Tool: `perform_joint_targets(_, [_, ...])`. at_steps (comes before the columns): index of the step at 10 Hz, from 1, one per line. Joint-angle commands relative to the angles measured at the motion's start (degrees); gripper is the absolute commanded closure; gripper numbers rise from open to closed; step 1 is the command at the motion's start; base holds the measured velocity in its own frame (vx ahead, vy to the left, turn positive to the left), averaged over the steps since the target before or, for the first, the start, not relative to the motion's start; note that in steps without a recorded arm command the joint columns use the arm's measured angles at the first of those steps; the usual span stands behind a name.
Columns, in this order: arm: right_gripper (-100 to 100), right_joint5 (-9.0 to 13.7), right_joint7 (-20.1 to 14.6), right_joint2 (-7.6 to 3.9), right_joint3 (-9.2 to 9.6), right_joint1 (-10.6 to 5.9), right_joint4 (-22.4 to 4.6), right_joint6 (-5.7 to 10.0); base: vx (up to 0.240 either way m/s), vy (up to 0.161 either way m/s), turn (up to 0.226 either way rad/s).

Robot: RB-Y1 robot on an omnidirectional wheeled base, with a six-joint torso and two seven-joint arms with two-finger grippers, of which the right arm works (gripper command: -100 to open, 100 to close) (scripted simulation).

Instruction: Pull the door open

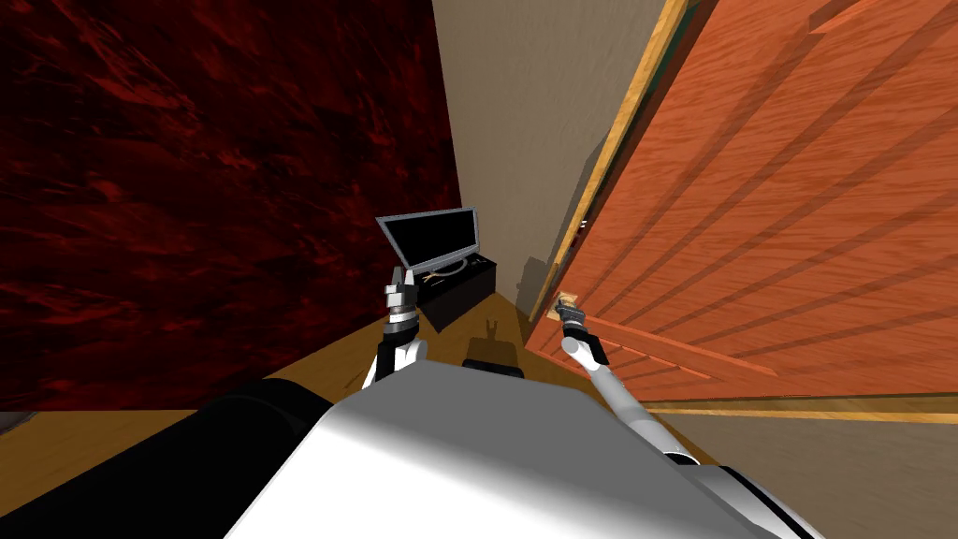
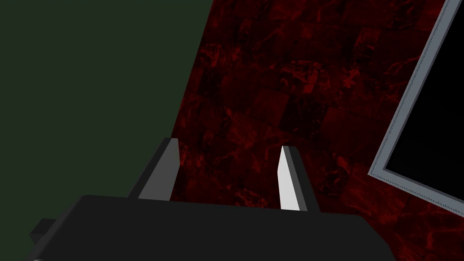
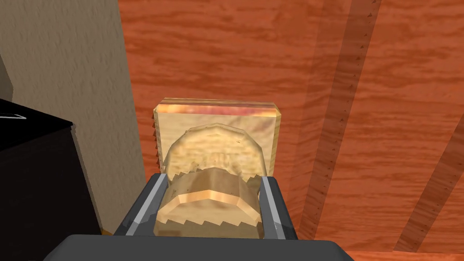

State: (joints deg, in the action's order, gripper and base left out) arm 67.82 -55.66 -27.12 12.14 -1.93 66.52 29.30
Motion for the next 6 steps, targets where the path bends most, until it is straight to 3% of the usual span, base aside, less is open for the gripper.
perform_joint_targets(1, [100,-0.2,-0.8,-0.51,0.80,0.29,0.5,0.17,-0.228,-0.038,0.112])
perform_joint_targets(6, [100,-0.9,-3.7,-3.04,3.84,1.50,2.6,0.71,-0.215,-0.056,0.124])
